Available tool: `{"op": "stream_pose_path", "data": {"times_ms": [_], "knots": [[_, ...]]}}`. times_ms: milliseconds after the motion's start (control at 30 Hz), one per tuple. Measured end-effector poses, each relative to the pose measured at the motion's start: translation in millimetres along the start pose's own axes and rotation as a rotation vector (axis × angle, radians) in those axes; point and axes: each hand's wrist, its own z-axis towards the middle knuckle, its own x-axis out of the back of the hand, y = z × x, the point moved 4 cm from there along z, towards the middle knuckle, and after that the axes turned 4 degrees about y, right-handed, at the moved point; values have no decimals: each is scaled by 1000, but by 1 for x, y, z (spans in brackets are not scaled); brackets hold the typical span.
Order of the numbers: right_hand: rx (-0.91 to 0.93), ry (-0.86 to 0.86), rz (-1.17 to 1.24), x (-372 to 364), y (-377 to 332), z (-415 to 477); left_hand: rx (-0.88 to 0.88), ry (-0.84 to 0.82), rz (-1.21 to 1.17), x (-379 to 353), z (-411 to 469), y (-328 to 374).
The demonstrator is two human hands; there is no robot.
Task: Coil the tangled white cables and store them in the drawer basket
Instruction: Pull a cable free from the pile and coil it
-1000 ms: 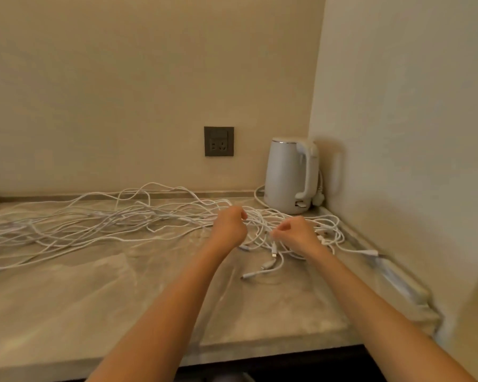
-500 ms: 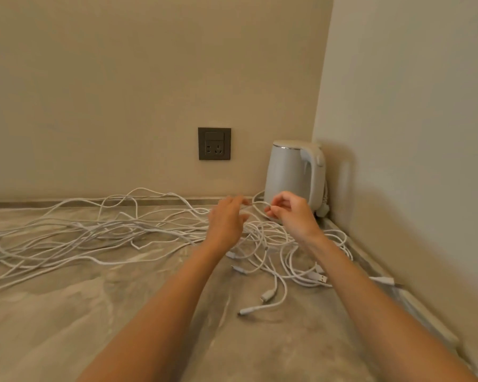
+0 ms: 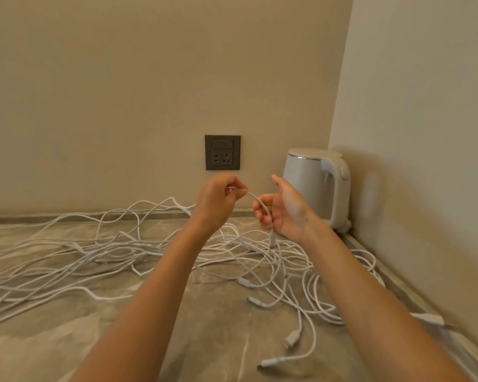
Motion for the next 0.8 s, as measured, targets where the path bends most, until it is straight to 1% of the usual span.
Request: {"op": "stream_pose_path", "data": {"times_ms": [67, 167, 267, 333, 400, 467, 500, 533, 567, 667, 700, 800], "knots": [[-69, -121, 113, -12, 1, 7, -17, 19, 5, 3, 5, -4], [-134, -313, 215, -28, 10, 15, -6, 116, -18, 7, 9, -15], [-171, -430, 333, -40, 15, 16, 36, 148, -54, 10, 13, -19], [-162, -501, 376, -42, 12, 20, 65, 110, -81, 8, 19, -21], [-152, -658, 450, -46, 6, 22, 99, 37, -122, 2, 22, -25], [-136, -846, 580, -48, 0, 23, 123, -99, -130, -8, 19, -31], [-124, -869, 636, -48, -3, 24, 137, -186, -117, -14, 16, -33], [-106, -847, 678, -46, -5, 26, 160, -277, -105, -20, 12, -36], [-85, -790, 703, -42, -7, 27, 186, -365, -92, -25, 8, -38], [36, -474, 707, -23, -12, 30, 198, -579, -15, -36, -2, -43], [70, -400, 724, -17, -13, 30, 198, -632, 8, -37, -4, -44], [131, -295, 734, -5, -10, 35, 190, -739, 76, -39, -9, -41]]}}
